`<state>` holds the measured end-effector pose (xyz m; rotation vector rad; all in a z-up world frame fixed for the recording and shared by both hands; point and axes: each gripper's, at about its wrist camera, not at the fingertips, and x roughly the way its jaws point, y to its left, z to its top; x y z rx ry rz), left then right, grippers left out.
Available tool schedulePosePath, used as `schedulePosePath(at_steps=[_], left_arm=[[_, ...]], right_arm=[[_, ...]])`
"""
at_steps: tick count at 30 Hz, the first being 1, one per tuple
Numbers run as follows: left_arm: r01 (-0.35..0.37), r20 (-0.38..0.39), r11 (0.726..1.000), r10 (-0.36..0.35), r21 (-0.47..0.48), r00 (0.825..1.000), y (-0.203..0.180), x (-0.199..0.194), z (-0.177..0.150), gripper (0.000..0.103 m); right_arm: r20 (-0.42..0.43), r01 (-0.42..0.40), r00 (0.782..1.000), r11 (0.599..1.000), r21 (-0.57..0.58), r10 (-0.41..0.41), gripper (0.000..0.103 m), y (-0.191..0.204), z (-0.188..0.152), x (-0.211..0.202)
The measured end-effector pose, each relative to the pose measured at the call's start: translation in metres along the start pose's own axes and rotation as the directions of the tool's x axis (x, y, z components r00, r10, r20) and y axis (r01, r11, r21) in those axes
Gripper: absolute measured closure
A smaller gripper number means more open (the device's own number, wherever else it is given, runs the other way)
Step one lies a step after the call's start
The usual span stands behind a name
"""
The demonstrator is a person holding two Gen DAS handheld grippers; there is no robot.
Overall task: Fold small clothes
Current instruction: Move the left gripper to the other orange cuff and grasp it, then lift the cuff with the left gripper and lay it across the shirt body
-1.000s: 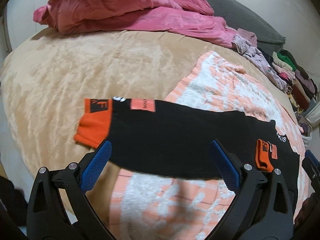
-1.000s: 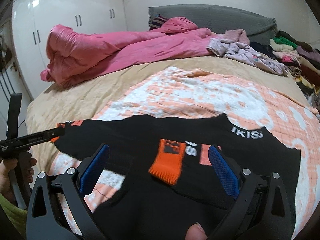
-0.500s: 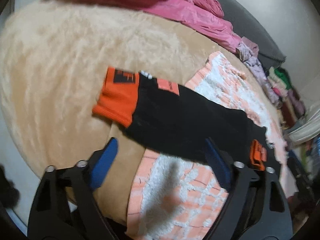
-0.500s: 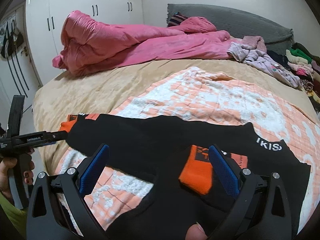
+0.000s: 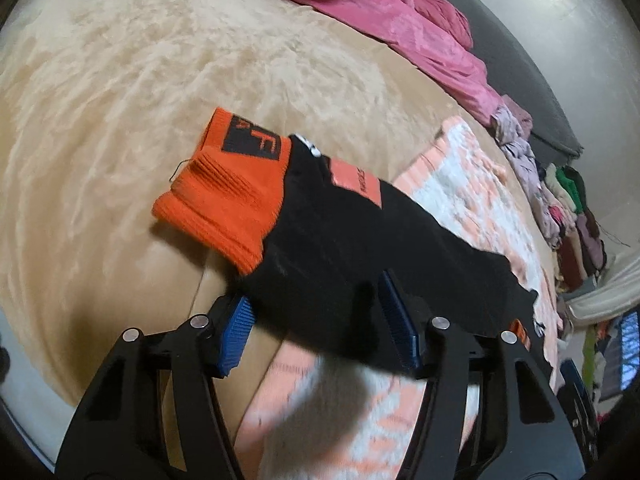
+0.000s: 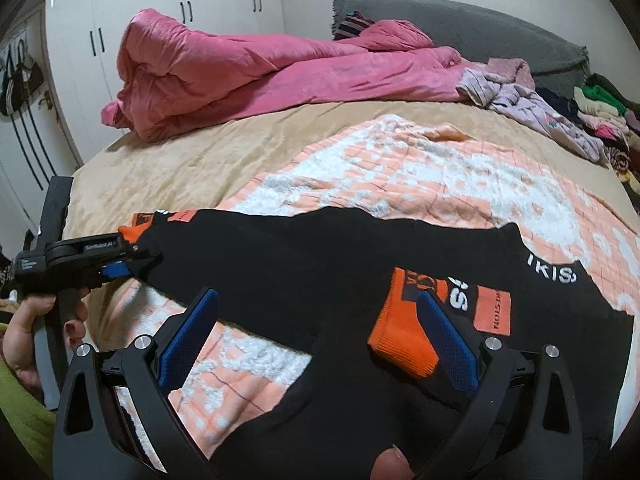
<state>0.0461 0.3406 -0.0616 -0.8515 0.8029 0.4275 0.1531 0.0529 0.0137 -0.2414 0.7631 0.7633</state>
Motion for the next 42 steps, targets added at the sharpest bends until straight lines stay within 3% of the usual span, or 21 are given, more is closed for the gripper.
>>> schedulePosePath(at_steps=[5, 6, 8, 11, 18, 26, 34, 42], left_arm=[[-0.033, 0.05, 0.999, 0.034, -0.017, 0.998, -0.003, 0.009, 0.012, 0.056], [-0.05, 0.067, 0.999, 0.051, -0.017, 0.996, -0.004, 0.01, 0.015, 0.061], [-0.065, 0.085, 0.998, 0.067, -0.027, 0.994, -0.004, 0.011, 0.02, 0.094], [-0.015, 0.113, 0.999, 0.019, -0.035, 0.993, -0.005, 0.003, 0.023, 0.095], [0.046, 0.184, 0.994, -0.063, 0.097, 0.981, -0.051, -0.032, 0.018, 0.095], [0.129, 0.199, 0.962, -0.179, 0.241, 0.963, -0.122, -0.054, 0.003, 0.096], [0.203, 0.135, 0.909, -0.267, 0.365, 0.954, -0.193, -0.043, -0.022, 0.096], [0.247, 0.048, 0.86, -0.299, 0.447, 0.953, -0.247, -0.018, -0.054, 0.096]], right_arm=[[-0.008, 0.019, 1.0, 0.999, 0.026, -0.019, 0.005, -0.01, -0.002, 0.003], [-0.01, 0.025, 1.0, 0.999, 0.036, -0.025, 0.005, -0.013, -0.003, 0.003], [-0.018, 0.038, 0.999, 0.998, 0.054, -0.037, 0.005, -0.02, -0.004, 0.004], [-0.025, 0.05, 0.999, 0.995, 0.084, -0.048, 0.005, -0.03, -0.008, 0.004], [-0.027, 0.075, 0.997, 0.981, 0.179, -0.071, 0.005, -0.064, -0.02, -0.007], [0.0, 0.107, 0.994, 0.962, 0.251, -0.111, 0.005, -0.096, -0.033, -0.033], [0.034, 0.15, 0.985, 0.933, 0.327, -0.17, 0.005, -0.132, -0.049, -0.067], [0.046, 0.2, 0.969, 0.886, 0.417, -0.241, 0.005, -0.177, -0.073, -0.099]])
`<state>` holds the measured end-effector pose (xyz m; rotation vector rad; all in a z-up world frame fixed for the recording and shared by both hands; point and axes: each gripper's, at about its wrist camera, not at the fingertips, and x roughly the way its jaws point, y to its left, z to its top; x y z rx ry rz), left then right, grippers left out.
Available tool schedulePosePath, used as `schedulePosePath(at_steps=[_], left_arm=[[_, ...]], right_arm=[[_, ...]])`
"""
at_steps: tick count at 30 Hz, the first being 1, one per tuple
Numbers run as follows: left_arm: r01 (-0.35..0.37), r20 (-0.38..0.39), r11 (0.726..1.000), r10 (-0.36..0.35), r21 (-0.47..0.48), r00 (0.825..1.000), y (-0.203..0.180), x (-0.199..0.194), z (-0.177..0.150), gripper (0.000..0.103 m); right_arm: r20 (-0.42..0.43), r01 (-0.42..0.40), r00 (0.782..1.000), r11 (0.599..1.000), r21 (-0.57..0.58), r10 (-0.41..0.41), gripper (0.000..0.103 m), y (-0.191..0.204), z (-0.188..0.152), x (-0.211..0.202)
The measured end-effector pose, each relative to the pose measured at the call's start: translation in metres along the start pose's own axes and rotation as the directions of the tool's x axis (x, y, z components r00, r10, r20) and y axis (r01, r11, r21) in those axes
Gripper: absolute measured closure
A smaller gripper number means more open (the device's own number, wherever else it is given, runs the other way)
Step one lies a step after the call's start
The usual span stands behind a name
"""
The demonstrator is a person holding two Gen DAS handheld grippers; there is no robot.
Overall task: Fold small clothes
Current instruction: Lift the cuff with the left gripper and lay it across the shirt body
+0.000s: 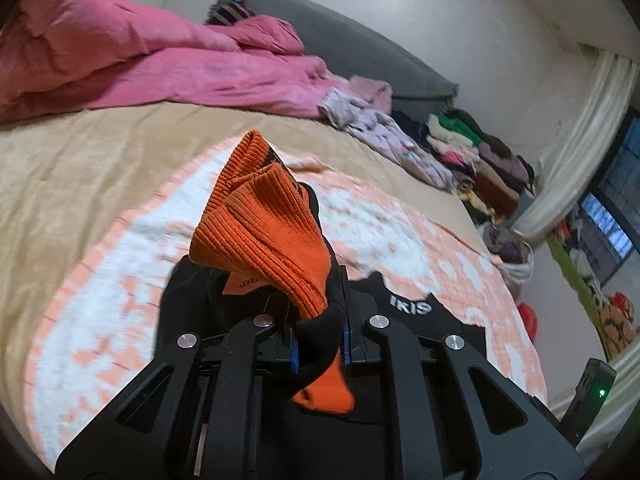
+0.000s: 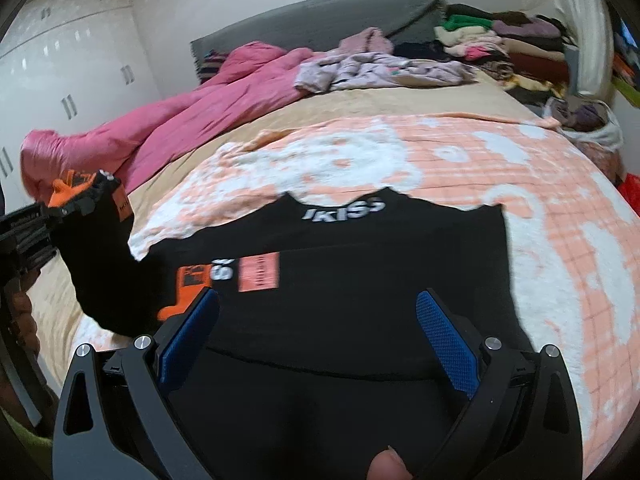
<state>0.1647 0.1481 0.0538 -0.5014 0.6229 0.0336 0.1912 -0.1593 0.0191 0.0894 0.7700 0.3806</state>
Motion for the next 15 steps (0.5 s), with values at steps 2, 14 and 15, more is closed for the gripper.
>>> schedulePosePath(at_steps=[2, 14, 15], left_arm=[[0.01, -0.021, 1.0, -0.009, 0.022, 1.0, -0.012, 0.01, -0.005, 0.096], [0.056, -0.136, 0.994, -0.044, 0.091, 0.99, -0.054, 0.053, -0.033, 0.096], [0.06, -0.146, 0.994, -0.046, 0.092, 0.988, -0.056, 0.056, -0.035, 0.096]], right_arm=[[0.008, 0.013, 1.0, 1.0, 0.026, -0.013, 0.005, -0.013, -0.001, -0.005], [0.035, 0.07, 0.996, 0.988, 0.14, -0.076, 0.005, -0.07, -0.006, -0.025], [0.035, 0.073, 0.996, 0.987, 0.144, -0.079, 0.005, -0.072, -0.006, -0.026]])
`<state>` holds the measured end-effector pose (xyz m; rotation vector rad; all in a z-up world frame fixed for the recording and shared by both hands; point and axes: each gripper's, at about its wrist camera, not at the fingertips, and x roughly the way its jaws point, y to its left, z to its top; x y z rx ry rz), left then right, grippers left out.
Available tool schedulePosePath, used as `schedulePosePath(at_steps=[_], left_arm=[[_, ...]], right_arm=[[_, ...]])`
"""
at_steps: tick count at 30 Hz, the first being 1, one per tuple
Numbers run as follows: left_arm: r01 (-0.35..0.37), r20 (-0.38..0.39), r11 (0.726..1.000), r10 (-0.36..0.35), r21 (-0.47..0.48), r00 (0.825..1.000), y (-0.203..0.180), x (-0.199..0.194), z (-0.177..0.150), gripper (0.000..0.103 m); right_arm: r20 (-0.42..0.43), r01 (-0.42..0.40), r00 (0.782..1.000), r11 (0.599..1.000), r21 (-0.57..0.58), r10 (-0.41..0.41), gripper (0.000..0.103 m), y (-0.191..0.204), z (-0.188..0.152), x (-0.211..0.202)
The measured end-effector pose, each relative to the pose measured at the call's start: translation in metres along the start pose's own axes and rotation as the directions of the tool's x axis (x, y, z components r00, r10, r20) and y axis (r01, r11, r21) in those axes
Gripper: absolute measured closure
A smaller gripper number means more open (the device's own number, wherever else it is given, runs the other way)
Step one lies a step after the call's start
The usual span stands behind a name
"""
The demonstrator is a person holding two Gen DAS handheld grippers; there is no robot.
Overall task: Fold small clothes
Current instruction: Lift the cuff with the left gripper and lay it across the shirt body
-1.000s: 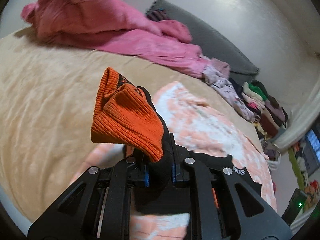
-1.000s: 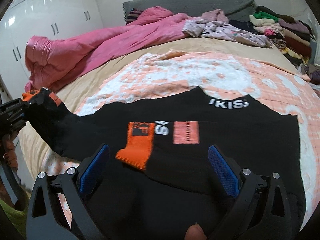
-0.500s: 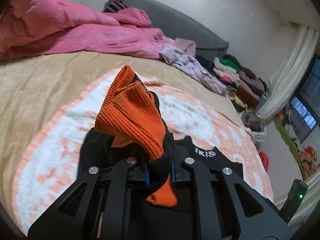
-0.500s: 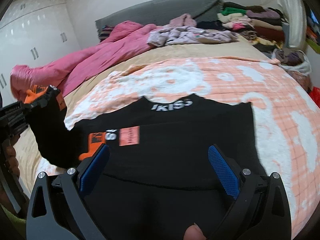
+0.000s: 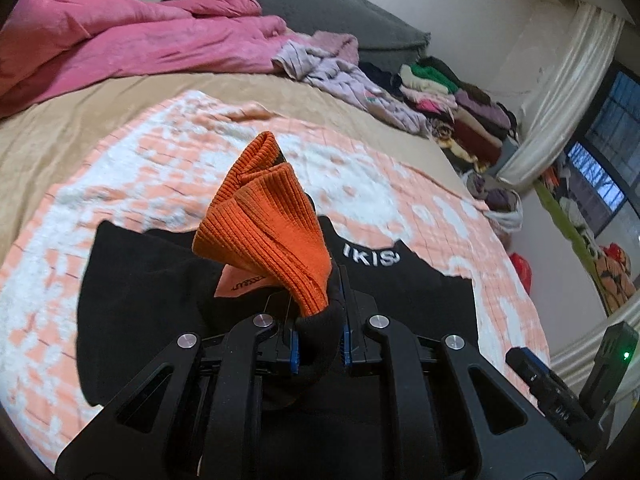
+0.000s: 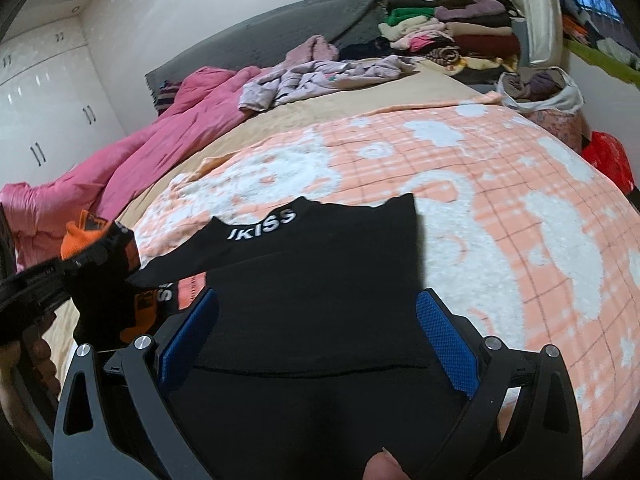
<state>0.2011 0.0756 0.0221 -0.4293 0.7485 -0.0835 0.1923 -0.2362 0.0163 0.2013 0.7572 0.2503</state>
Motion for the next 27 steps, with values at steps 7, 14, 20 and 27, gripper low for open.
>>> schedulePosePath(at_steps=[7, 14, 20, 27], left_arm=[[0.027, -0.043, 0.999, -0.026, 0.036, 0.999, -0.02, 0.016, -0.009, 0.095], [0.12, -0.14, 0.99, -0.108, 0.078, 0.984, -0.035, 0.035, -0.025, 0.067], [0.123, -0.122, 0.989, -0.113, 0.077, 0.986, -0.03, 0.024, -0.027, 0.061], [-0.041, -0.062, 0.997, 0.045, 0.059, 0.997, 0.006, 0.008, -0.017, 0.057]], right_arm=[[0.002, 0.02, 1.0, 0.999, 0.033, -0.02, 0.005, -0.015, 0.001, -0.002], [-0.002, 0.034, 0.999, 0.998, 0.047, -0.034, 0.005, -0.021, 0.001, 0.001], [-0.02, 0.031, 0.999, 0.998, 0.05, -0.03, 0.005, -0.02, -0.001, 0.009], [-0.11, -0.064, 0.992, 0.998, -0.015, 0.062, 0.005, 0.02, -0.007, 0.042]])
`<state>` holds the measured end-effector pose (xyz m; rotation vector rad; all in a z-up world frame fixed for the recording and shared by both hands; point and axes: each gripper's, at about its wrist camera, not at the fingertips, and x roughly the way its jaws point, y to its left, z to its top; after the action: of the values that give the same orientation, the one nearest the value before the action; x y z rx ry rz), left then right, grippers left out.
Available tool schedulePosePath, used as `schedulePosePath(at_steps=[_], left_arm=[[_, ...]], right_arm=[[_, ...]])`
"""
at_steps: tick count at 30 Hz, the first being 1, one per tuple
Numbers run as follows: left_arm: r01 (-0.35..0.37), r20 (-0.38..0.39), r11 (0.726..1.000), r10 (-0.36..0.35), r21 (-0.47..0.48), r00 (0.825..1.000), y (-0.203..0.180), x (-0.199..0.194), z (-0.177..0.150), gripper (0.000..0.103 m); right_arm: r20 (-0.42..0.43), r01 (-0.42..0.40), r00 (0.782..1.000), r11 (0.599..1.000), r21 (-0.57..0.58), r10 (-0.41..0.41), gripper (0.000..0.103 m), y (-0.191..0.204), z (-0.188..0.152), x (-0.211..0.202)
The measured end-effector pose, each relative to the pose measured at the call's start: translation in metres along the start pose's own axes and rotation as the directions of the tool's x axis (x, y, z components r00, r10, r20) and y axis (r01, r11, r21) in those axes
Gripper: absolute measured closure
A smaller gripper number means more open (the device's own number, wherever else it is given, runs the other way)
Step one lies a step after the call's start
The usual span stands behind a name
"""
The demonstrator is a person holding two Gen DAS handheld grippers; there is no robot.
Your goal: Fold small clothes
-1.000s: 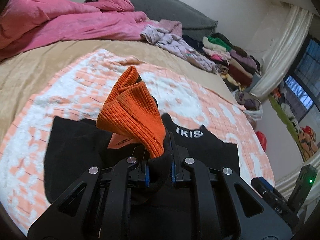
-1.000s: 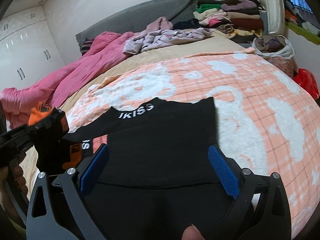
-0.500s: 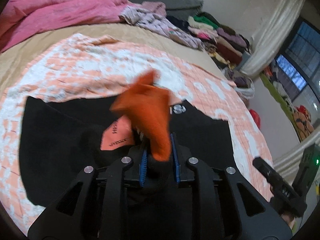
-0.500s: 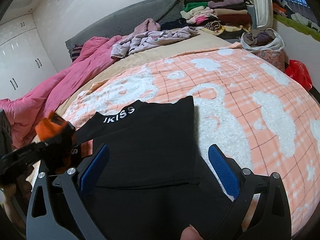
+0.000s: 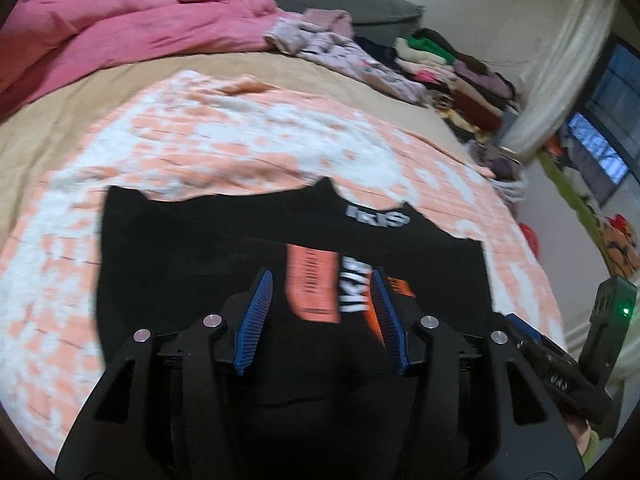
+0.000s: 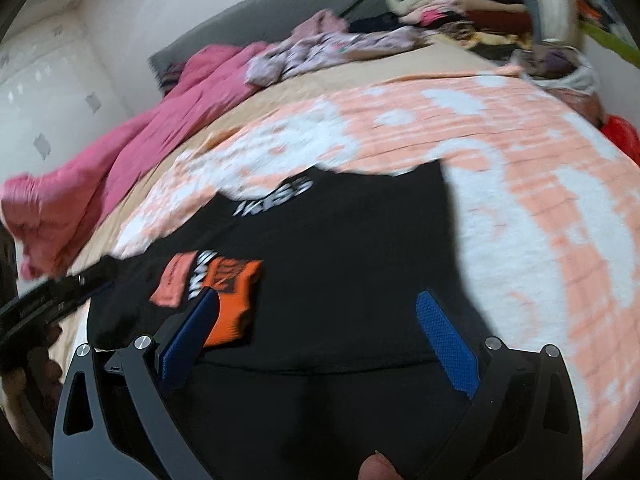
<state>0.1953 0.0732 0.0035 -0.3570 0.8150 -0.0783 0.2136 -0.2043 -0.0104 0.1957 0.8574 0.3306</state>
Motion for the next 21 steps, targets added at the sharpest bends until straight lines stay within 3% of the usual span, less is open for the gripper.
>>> schedulePosePath(at_steps=[2, 7, 8, 11, 13, 14, 15, 21], left_arm=[[-0.038, 0.014, 0.999, 0.039, -0.006, 0.999, 0.009, -0.004, 0.001, 0.05], [-0.099, 0.052, 0.994, 0.101, -0.037, 0.994, 0.032, -0.016, 0.003, 0.047], [-0.102, 0.058, 0.994, 0.105, -0.046, 0.993, 0.035, -0.018, 0.003, 0.047], [-0.106, 0.076, 0.992, 0.111, -0.072, 0.991, 0.044, -0.024, 0.005, 0.047], [-0.109, 0.086, 0.99, 0.117, -0.09, 0.989, 0.05, -0.029, 0.006, 0.047], [-0.111, 0.09, 0.989, 0.119, -0.093, 0.989, 0.052, -0.03, 0.006, 0.047], [-0.121, 0.094, 0.988, 0.13, -0.095, 0.987, 0.055, -0.032, 0.006, 0.047], [-0.138, 0.11, 0.982, 0.152, -0.128, 0.982, 0.069, -0.041, 0.008, 0.047]], right_arm=[[-0.03, -0.036, 0.999, 0.998, -0.049, 0.034, 0.005, 0.018, -0.001, 0.012], [-0.099, -0.081, 0.992, 0.993, -0.082, 0.073, 0.009, 0.046, 0.001, 0.045], [-0.118, -0.078, 0.991, 0.994, -0.08, 0.068, 0.019, 0.048, 0.001, 0.053], [-0.178, -0.088, 0.981, 0.995, -0.052, 0.077, 0.036, 0.048, -0.003, 0.075], [-0.174, -0.078, 0.982, 0.996, -0.048, 0.068, 0.046, 0.049, -0.005, 0.082], [-0.166, -0.091, 0.983, 0.994, -0.052, 0.082, 0.066, 0.051, -0.005, 0.082], [-0.166, -0.119, 0.98, 0.991, -0.054, 0.109, 0.08, 0.053, -0.004, 0.083], [-0.117, -0.19, 0.978, 0.973, -0.129, 0.175, 0.091, 0.07, -0.002, 0.066]])
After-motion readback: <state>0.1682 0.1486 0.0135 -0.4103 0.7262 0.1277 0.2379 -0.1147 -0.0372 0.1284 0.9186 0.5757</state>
